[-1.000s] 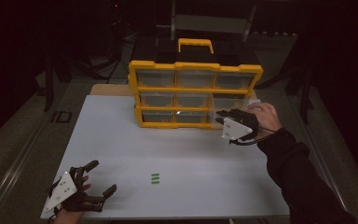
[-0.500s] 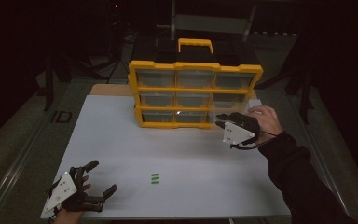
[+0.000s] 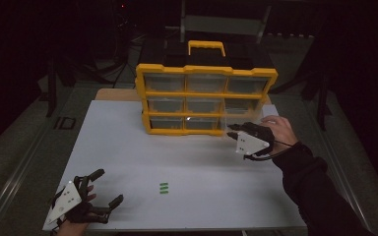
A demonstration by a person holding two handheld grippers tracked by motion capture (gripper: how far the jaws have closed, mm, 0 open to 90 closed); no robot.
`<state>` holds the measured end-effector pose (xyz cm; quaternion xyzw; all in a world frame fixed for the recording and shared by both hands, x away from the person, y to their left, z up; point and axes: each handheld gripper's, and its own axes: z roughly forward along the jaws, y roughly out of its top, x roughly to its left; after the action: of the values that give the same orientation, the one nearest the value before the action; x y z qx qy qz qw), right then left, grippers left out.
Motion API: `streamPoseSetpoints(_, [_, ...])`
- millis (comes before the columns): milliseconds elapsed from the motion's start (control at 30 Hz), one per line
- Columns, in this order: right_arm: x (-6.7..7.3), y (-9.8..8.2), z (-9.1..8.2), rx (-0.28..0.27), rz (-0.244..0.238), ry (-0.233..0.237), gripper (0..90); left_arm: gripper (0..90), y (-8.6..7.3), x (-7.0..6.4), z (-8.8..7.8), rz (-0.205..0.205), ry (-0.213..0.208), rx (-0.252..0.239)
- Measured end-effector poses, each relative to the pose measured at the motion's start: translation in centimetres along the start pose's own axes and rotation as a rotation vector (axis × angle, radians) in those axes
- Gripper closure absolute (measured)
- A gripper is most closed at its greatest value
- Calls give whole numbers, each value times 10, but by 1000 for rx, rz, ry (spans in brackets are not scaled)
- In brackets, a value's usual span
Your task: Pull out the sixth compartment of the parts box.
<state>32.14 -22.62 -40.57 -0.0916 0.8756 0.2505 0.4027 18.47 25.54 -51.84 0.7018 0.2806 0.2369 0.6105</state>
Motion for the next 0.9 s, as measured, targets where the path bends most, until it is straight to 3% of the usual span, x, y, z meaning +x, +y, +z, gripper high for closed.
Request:
streamPoseSetpoints(367, [-3,2,0,13,0,11,727,0,0,0,0,-2,0,1])
streamPoseSetpoints(500, [-7,5,1,49,120,15,626,0,0,0,0,-3,-1,2])
streamPoseSetpoints(633, [-9,5,0,48,187,22,578,0,0,0,0,-6,-2,1])
streamPoseSetpoints(733, [-10,5,0,40,210,28,560,0,0,0,0,-7,-2,2])
streamPoseSetpoints(767, [-11,5,-2,37,267,51,534,0,0,0,0,-5,-2,3])
streamPoseSetpoints(800, [-11,5,-2,37,267,51,534,0,0,0,0,-5,-2,3])
streamPoseSetpoints(900, [-14,6,-5,26,341,67,486,0,0,0,0,-6,-3,3])
